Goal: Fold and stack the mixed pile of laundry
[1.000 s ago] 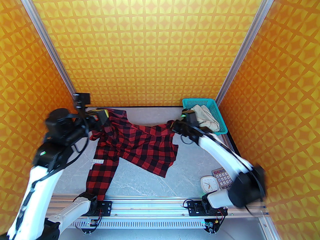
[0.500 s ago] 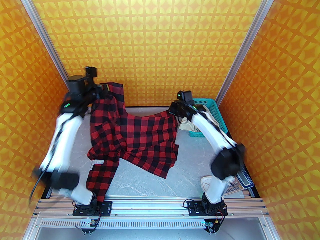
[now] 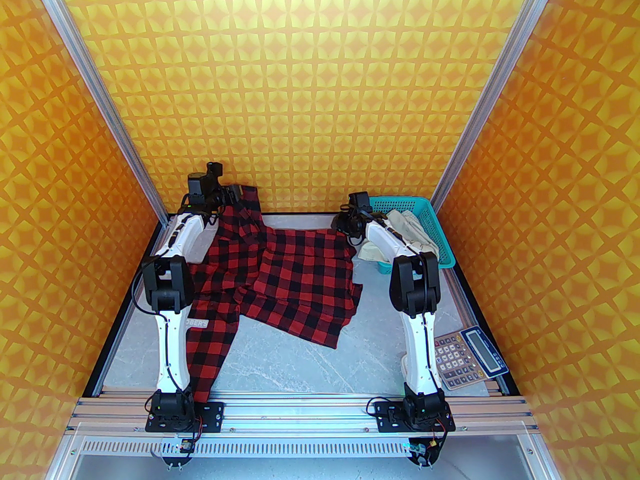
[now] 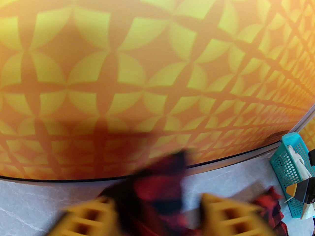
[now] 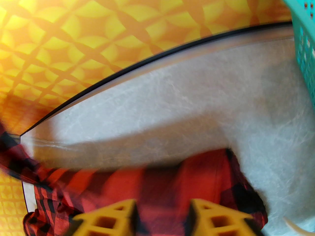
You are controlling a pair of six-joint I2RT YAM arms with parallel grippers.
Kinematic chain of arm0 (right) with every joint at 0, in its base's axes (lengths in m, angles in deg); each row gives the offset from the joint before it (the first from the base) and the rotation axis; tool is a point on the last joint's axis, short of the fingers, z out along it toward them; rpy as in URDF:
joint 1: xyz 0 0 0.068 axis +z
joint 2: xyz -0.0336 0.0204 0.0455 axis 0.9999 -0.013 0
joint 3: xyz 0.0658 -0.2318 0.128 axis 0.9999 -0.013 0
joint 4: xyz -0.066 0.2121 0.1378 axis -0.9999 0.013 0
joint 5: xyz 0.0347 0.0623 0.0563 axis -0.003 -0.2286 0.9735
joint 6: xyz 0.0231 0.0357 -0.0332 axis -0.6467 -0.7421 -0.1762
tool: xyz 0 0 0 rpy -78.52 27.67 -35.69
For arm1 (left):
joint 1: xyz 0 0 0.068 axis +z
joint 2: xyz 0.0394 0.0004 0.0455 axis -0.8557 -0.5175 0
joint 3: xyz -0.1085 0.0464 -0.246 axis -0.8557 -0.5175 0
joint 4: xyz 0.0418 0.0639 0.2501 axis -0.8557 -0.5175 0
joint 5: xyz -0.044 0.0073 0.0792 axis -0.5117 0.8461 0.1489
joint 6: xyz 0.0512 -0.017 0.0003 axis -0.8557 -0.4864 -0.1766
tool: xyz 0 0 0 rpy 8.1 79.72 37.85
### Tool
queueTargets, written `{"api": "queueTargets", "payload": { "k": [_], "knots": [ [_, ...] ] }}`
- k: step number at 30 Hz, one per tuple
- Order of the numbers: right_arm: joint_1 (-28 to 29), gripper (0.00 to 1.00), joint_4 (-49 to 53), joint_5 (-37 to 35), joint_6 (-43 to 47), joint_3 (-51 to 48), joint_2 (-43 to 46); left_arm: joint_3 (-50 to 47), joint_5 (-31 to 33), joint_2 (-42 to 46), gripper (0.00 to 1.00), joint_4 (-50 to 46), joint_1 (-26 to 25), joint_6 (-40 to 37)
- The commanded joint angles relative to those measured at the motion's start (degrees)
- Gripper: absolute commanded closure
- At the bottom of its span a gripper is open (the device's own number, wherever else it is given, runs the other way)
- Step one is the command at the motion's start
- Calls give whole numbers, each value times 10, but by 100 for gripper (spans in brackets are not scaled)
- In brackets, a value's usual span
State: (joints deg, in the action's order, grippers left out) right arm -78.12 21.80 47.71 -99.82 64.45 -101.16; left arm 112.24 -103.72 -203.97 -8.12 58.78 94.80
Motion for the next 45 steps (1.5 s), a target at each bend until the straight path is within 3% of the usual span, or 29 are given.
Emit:
{"api": "queueTargets", "payload": {
  "k": [1,6,11,15,19,22,31,36,41,45],
  "knots": [
    [8,49,-25,1,15,-120,129,-101,-16,133,41,-16,-5,-44],
    [53,48,-24,-27,23,-354,290,-396,6,364,41,-30,-22,-24],
    [138,54,-26,-32,-5,-552,393,-648,52,532,54,-64,-86,41],
    [204,59,-24,-42,-15,-619,410,-780,62,618,62,-83,-110,73],
    [230,62,-26,-32,-36,-643,391,-866,88,669,62,-108,-111,99],
    [239,61,-28,-44,-52,-656,380,-900,107,676,52,-125,-111,118],
    [242,61,-8,-51,-103,-732,399,-946,137,682,54,-140,-109,166],
    [249,61,22,-45,-122,-780,454,-903,137,710,51,-173,-109,137],
    [250,61,115,-69,-105,-762,518,-831,131,628,50,-149,-109,100],
    [247,55,173,-85,-71,-674,536,-738,114,524,51,-96,-109,89]
  ]
}}
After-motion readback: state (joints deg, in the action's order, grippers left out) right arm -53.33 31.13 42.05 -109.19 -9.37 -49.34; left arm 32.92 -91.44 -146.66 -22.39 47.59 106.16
